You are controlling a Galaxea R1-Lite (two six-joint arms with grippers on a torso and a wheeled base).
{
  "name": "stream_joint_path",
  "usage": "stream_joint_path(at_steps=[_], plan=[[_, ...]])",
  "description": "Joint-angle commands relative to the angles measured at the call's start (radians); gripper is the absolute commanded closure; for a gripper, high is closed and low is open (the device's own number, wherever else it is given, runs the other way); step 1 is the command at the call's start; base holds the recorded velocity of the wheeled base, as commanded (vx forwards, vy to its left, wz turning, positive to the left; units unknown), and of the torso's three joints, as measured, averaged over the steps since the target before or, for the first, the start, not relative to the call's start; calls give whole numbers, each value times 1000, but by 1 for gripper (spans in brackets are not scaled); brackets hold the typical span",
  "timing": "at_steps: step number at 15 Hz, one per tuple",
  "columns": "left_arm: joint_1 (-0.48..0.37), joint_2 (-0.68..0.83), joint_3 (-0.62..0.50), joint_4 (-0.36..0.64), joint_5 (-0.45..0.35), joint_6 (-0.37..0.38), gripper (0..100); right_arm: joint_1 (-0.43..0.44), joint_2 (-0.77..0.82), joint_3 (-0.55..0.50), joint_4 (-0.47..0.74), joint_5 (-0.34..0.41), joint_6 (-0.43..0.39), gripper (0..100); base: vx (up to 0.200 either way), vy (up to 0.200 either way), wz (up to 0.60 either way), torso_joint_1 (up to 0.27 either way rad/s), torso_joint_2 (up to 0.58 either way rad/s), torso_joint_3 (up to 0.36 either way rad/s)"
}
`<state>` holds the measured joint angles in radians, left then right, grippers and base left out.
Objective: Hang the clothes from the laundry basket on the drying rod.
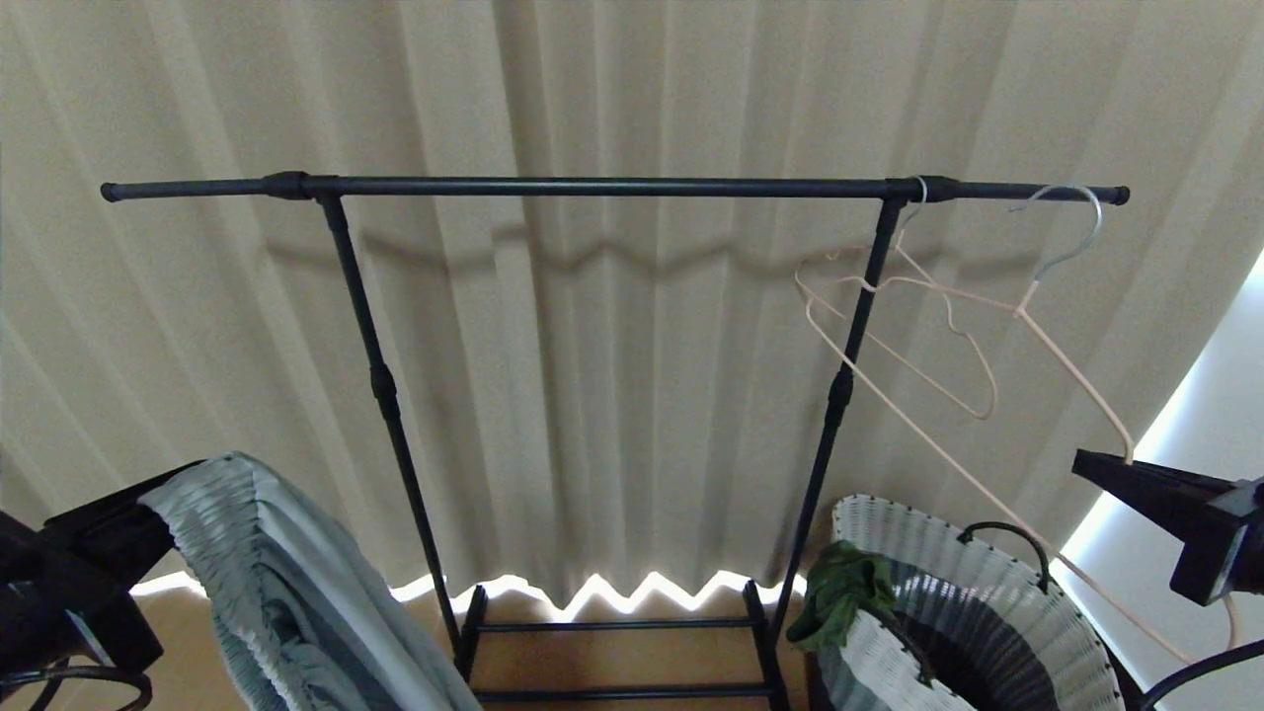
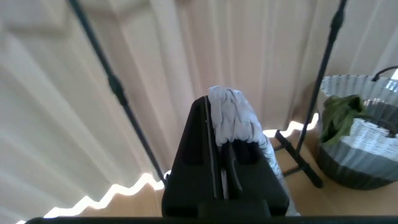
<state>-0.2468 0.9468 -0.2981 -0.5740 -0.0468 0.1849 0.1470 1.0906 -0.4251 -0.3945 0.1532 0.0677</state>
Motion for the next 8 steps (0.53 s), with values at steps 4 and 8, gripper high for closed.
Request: stream_joint_path(at_steps=[4, 8], plan=[[-46, 96, -53, 6, 8, 47, 100, 171, 69, -14, 0, 3, 3, 100, 0, 0, 0, 0, 0, 0], [-54, 308, -222, 20, 143, 99, 100, 286, 127, -21, -11, 11, 4, 100, 0, 0, 0, 0, 0, 0]])
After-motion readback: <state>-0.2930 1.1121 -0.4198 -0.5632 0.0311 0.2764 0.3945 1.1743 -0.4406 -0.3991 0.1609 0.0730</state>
